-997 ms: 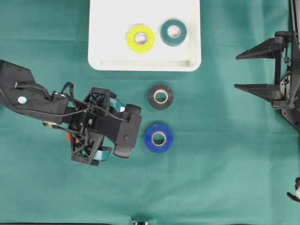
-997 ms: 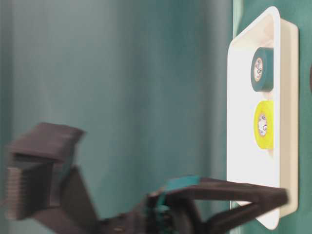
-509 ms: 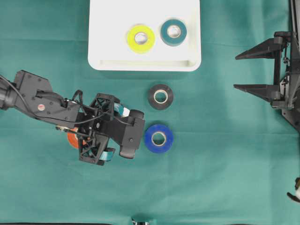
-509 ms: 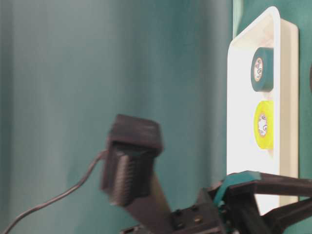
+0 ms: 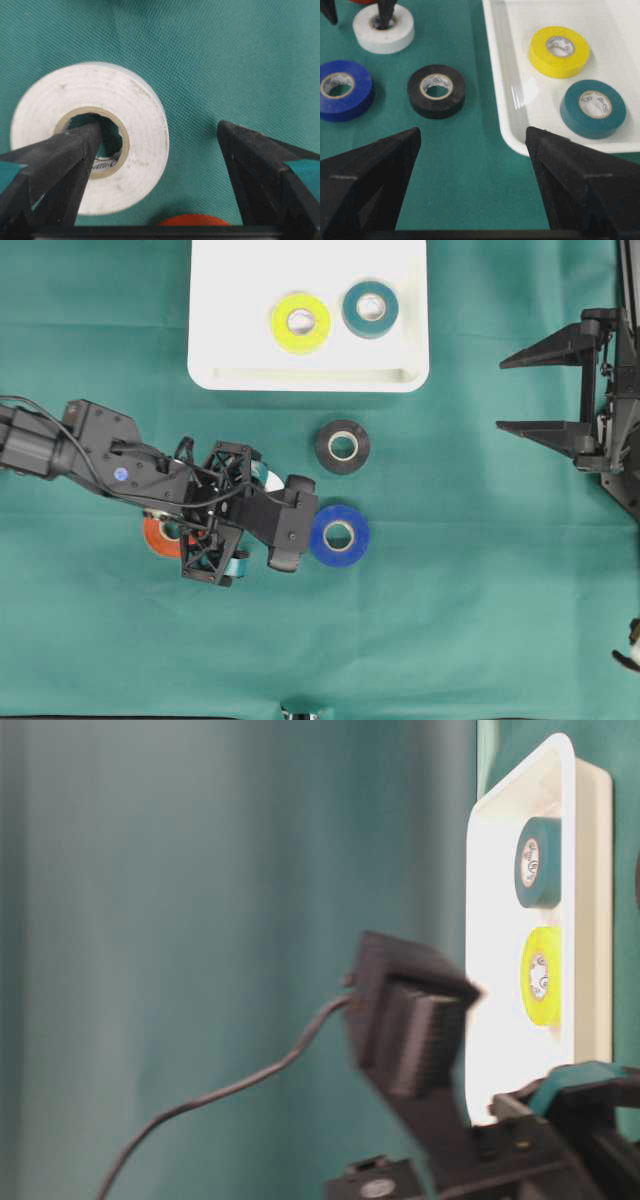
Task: Pick up the tape from a random location and place it into the white case.
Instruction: 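Lower the open left gripper over the white tape roll's rim, then close the left gripper on the white tape rim and lift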
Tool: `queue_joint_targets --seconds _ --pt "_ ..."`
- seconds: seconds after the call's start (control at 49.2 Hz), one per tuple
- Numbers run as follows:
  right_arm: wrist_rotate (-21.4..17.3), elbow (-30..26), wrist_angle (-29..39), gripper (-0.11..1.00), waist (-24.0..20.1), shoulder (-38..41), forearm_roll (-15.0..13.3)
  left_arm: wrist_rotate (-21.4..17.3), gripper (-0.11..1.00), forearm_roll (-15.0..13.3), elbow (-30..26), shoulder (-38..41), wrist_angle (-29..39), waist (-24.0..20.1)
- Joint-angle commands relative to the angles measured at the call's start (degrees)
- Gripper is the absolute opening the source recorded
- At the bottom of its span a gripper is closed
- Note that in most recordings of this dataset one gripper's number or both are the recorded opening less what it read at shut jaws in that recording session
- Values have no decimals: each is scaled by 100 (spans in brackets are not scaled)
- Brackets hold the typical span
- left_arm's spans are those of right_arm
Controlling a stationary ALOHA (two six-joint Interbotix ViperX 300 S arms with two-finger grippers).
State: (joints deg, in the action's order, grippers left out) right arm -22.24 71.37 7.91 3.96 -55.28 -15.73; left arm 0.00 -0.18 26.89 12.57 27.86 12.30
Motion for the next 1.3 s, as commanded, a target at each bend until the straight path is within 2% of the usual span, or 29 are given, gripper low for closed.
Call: queue_joint_targets --seconds 0.0,0.366,0.509,0.57,0.753,0.814,0.976,1.282 --pt "9 -70 -26 84 0 44 -18 -9 99 18 -44 -9 -79 -18" --pt "9 -70 -26 84 0 44 -18 -9 98 18 -26 26 -149 -18" --pt "9 -70 -26 84 0 53 -18 -26 94 18 -26 26 -149 -18" --pt "9 -70 -26 84 0 53 -18 -44 85 18 -26 26 -149 -35" --pt "9 -70 -26 84 0 53 -18 -53 36 18 18 -26 -149 -53" --pt "9 -70 -26 84 0 53 -18 -79 26 18 26 -53 -141 -53" --pt "9 -70 -26 84 0 62 -18 -255 26 18 18 -105 -141 -53" --pt "9 -70 -26 84 0 62 -18 -264 26 18 0 -105 -141 -53"
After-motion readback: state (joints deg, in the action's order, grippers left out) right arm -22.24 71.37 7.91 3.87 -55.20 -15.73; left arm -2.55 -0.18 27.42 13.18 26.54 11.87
